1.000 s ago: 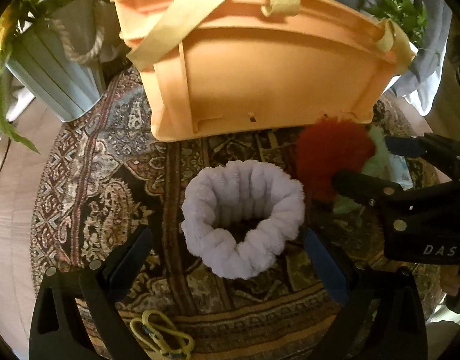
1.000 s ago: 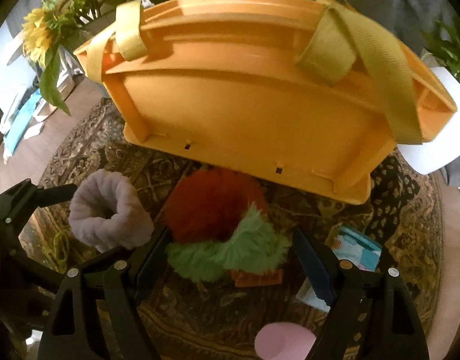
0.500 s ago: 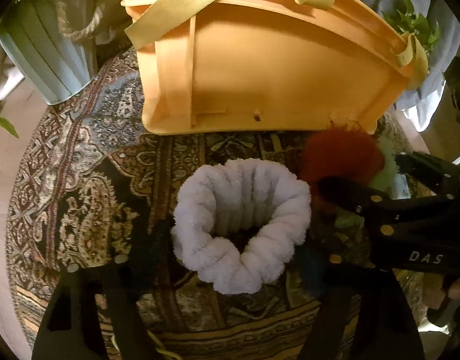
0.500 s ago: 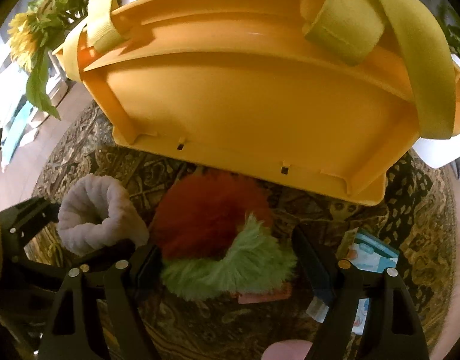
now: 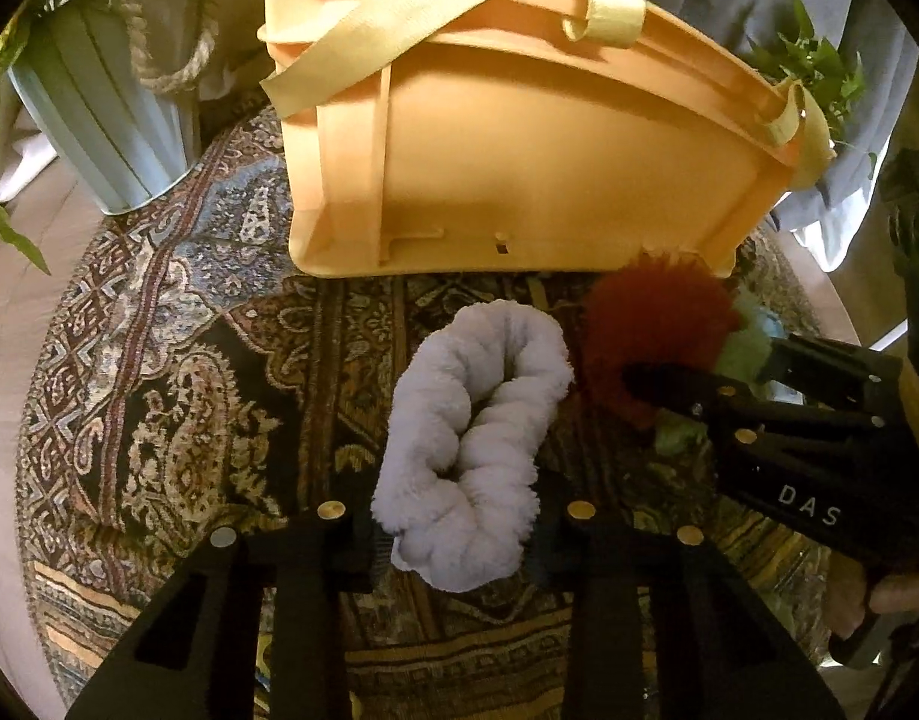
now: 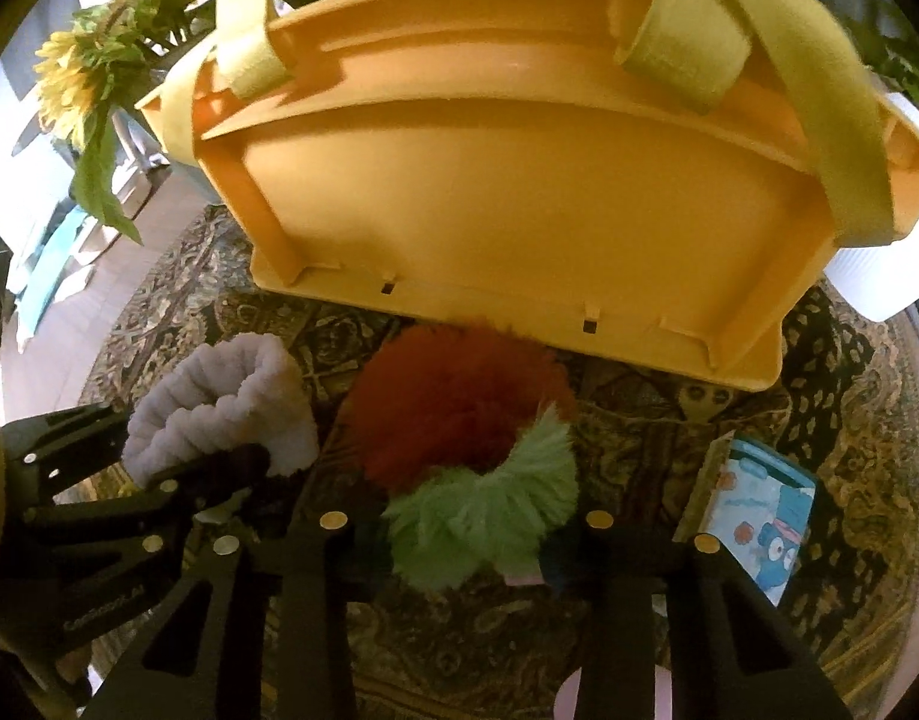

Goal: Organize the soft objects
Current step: 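Lift both held toys and carry them over the orange crate, then open both tools to drop the ring and plush into the crate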

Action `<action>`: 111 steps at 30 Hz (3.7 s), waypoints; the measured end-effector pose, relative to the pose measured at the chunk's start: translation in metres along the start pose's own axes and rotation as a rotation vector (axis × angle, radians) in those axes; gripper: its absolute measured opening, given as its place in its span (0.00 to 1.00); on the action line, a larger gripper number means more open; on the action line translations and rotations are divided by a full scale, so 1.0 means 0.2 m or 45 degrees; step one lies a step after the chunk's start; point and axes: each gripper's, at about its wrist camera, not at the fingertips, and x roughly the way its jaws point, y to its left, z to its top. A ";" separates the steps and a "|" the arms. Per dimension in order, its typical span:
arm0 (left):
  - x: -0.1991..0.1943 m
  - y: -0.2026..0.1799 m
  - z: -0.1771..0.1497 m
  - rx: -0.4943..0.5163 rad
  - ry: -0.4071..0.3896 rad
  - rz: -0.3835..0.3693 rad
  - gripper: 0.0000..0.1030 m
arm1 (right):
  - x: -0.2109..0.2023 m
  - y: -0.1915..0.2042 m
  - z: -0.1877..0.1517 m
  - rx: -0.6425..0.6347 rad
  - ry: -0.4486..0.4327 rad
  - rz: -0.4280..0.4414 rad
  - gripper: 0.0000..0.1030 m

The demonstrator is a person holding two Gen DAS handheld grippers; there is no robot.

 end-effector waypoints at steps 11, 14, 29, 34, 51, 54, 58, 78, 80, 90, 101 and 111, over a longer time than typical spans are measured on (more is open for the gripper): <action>-0.20 -0.03 0.01 0.016 -0.101 0.030 0.32 | -0.19 -0.03 0.01 0.065 -0.088 0.024 0.37; -0.26 -0.06 0.02 0.008 -0.131 0.019 0.32 | -0.26 -0.04 0.02 0.080 -0.123 0.035 0.37; -0.57 -0.22 0.12 0.069 -0.329 0.023 0.32 | -0.61 -0.02 0.07 0.109 -0.347 0.039 0.37; -0.68 -0.26 0.16 0.094 -0.399 0.007 0.32 | -0.74 -0.01 0.09 0.097 -0.443 0.020 0.37; -0.88 -0.34 0.39 0.165 -0.625 -0.001 0.32 | -1.03 -0.04 0.25 0.094 -0.730 -0.033 0.37; -0.89 -0.34 0.44 0.174 -0.649 -0.005 0.32 | -1.04 -0.06 0.28 0.095 -0.763 -0.041 0.37; -0.88 -0.35 0.53 0.180 -0.669 0.014 0.32 | -1.02 -0.11 0.34 0.108 -0.778 -0.043 0.37; -0.59 -0.29 0.86 0.133 -0.568 0.059 0.33 | -0.72 -0.29 0.60 0.223 -0.638 -0.034 0.37; -0.53 -0.28 0.88 0.135 -0.533 0.051 0.33 | -0.69 -0.31 0.61 0.231 -0.614 -0.034 0.37; -0.30 -0.27 0.95 0.141 -0.380 0.023 0.33 | -0.49 -0.38 0.65 0.267 -0.491 -0.058 0.37; -0.13 -0.26 0.95 0.148 -0.239 0.026 0.35 | -0.37 -0.40 0.66 0.277 -0.392 -0.067 0.39; -0.12 -0.26 0.93 0.134 -0.235 0.042 0.58 | -0.36 -0.42 0.65 0.310 -0.362 -0.058 0.56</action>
